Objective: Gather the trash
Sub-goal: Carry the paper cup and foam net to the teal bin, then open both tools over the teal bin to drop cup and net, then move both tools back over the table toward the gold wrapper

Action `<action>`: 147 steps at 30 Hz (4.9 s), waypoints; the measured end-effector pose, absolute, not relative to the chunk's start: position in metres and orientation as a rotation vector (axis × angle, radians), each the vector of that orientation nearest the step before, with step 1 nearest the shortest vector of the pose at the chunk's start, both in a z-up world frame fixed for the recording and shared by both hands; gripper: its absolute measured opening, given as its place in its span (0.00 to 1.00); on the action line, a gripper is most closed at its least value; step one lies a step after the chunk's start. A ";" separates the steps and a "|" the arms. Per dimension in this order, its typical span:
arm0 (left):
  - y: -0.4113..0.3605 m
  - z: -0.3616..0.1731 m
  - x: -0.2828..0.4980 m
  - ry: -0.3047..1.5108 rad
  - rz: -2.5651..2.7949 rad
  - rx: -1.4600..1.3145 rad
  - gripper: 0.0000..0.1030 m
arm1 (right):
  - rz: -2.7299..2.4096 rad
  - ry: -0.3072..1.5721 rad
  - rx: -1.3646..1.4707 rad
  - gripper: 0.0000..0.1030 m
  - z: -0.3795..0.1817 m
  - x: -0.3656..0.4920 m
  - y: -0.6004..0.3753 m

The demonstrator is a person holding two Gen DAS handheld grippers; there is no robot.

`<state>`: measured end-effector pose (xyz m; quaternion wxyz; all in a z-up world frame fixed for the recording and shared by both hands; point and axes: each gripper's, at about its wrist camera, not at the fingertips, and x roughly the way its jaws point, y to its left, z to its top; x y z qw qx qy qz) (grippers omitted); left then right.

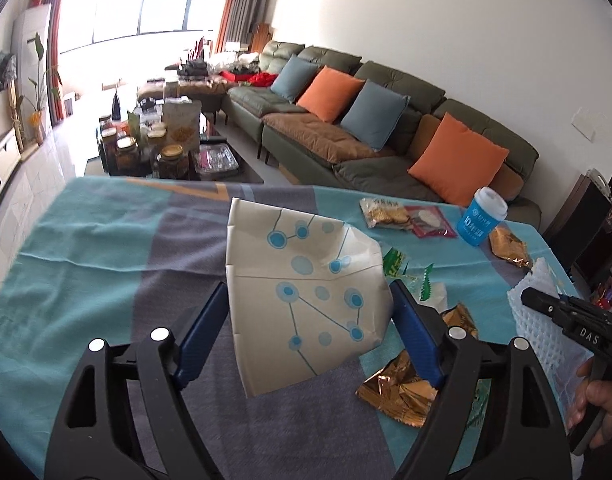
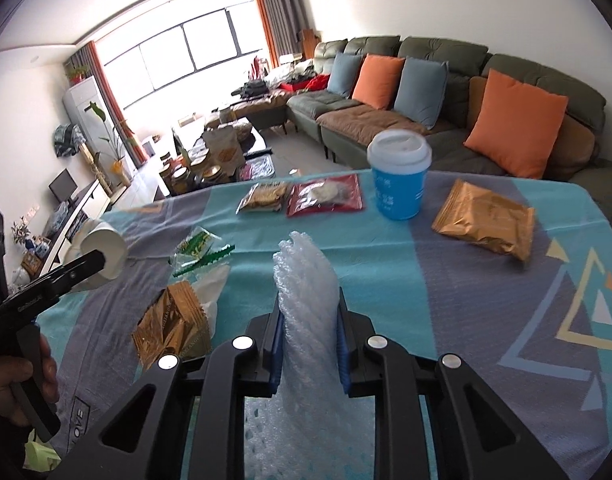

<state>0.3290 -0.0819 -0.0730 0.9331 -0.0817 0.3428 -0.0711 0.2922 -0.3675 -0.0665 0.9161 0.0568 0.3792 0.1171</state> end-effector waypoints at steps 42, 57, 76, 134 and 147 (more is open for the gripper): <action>0.133 -0.020 0.089 0.523 0.245 -0.241 0.78 | 0.685 0.625 0.033 0.19 -0.008 0.168 -0.162; 0.272 -0.034 0.013 0.541 0.488 -0.296 0.78 | 0.910 0.644 -0.067 0.19 -0.005 0.161 -0.034; 0.317 -0.082 0.026 0.661 0.569 -0.344 0.78 | 1.098 0.731 -0.188 0.19 -0.023 0.176 0.114; 0.335 -0.080 0.021 0.609 0.700 -0.406 0.95 | 1.092 0.845 -0.270 0.92 -0.058 0.212 0.187; 0.256 -0.014 0.026 0.473 0.577 -0.335 0.95 | 1.020 0.689 -0.179 0.93 -0.013 0.188 0.081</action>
